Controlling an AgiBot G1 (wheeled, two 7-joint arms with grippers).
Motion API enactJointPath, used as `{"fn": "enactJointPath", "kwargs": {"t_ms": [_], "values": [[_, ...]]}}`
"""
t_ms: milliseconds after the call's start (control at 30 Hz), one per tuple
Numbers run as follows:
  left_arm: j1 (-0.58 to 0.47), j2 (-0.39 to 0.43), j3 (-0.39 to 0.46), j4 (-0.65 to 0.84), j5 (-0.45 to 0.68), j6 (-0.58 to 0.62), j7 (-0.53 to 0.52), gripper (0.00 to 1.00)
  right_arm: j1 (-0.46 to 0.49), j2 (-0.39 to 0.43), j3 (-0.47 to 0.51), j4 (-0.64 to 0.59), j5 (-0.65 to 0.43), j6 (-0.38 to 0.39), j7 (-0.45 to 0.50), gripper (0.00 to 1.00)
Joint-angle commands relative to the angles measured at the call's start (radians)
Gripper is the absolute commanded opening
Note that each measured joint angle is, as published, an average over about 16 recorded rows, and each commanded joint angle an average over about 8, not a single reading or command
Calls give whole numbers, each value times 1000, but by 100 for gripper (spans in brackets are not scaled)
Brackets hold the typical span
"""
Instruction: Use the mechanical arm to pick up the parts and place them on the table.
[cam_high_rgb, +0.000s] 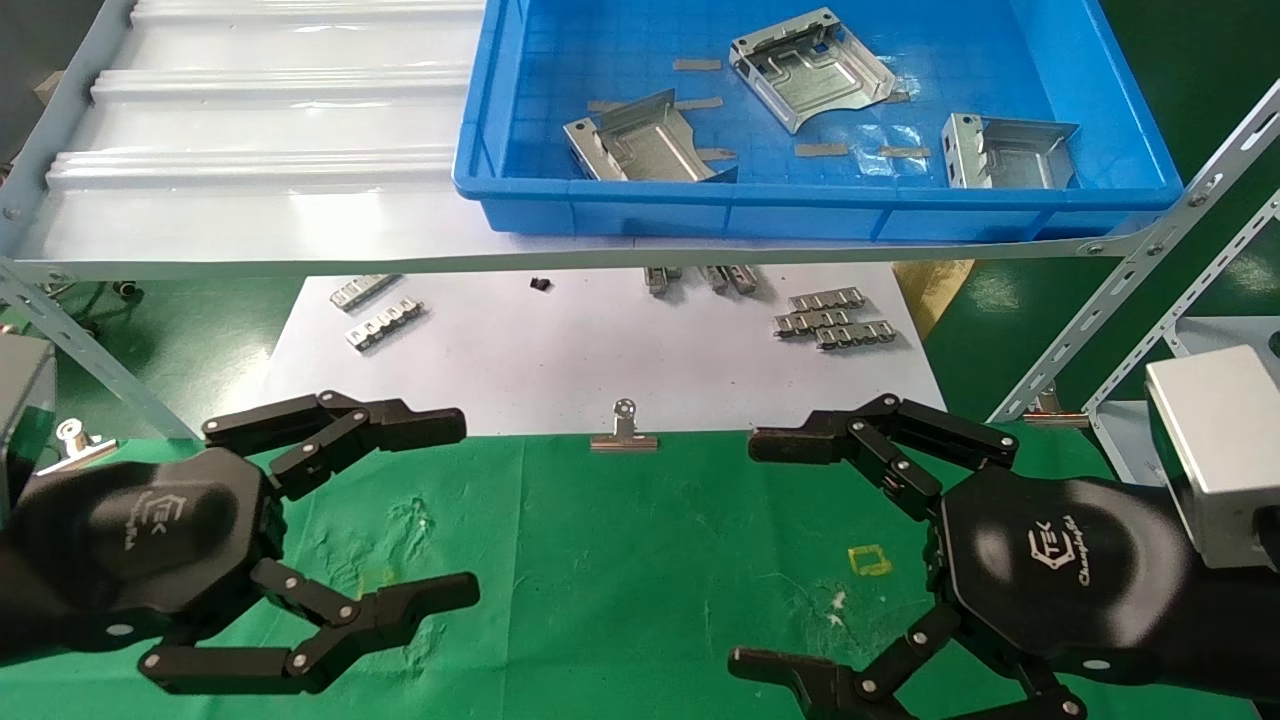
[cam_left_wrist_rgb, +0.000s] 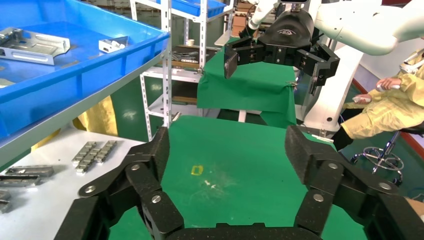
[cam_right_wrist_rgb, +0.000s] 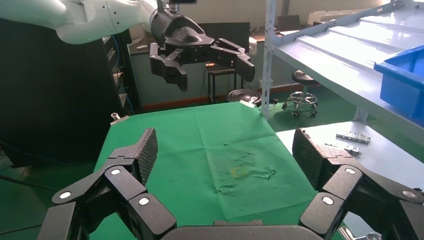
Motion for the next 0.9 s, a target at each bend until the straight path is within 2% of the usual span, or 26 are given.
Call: {"fn": "enactJointPath", "kwargs": {"t_ms": [33, 900], "values": [[0, 0, 0, 0, 0, 0, 0, 0, 0, 0, 0, 0, 0, 0, 0, 100], [0, 0, 0, 0, 0, 0, 0, 0, 1, 0, 0, 1, 0, 0, -1, 100]]}}
